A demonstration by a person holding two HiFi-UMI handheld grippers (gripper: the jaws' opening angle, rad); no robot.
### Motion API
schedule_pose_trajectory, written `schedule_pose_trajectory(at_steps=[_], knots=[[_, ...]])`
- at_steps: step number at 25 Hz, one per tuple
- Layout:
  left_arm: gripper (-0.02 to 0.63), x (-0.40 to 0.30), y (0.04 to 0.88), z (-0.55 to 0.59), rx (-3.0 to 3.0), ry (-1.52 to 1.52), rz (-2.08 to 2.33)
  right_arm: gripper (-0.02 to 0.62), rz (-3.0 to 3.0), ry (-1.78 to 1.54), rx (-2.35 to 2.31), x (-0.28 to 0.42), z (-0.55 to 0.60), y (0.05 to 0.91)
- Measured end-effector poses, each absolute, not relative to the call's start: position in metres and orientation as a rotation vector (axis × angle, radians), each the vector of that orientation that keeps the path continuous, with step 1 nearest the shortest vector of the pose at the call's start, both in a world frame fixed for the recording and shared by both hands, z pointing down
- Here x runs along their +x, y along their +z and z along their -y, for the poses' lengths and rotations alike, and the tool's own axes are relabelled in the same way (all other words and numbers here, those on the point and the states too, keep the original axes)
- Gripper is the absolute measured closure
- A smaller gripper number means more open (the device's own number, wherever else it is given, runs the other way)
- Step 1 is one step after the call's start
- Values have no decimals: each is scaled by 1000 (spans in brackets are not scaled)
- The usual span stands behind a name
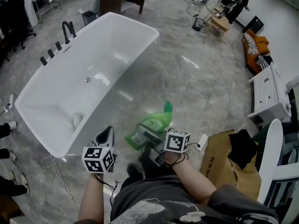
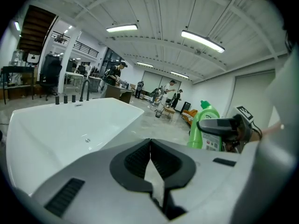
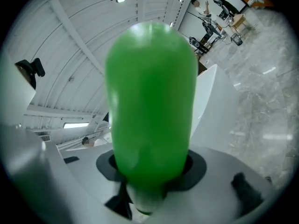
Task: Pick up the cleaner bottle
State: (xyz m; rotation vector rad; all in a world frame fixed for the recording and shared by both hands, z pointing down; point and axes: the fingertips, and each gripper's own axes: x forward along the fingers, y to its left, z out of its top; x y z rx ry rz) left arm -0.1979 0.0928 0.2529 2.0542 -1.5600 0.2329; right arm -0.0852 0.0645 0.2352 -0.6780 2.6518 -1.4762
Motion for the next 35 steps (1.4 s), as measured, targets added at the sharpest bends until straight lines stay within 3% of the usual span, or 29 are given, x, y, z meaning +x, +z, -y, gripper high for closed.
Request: schedule_pose_trajectory(at_steps=[19,35], knots=[[591,-88,257,-115,2097,277,1441,403,-2521,-1473,-786,35,-101,224],[591,-2,217,-214,2131,268,1511,403,-2482,-1487,-712,107,-198,208]])
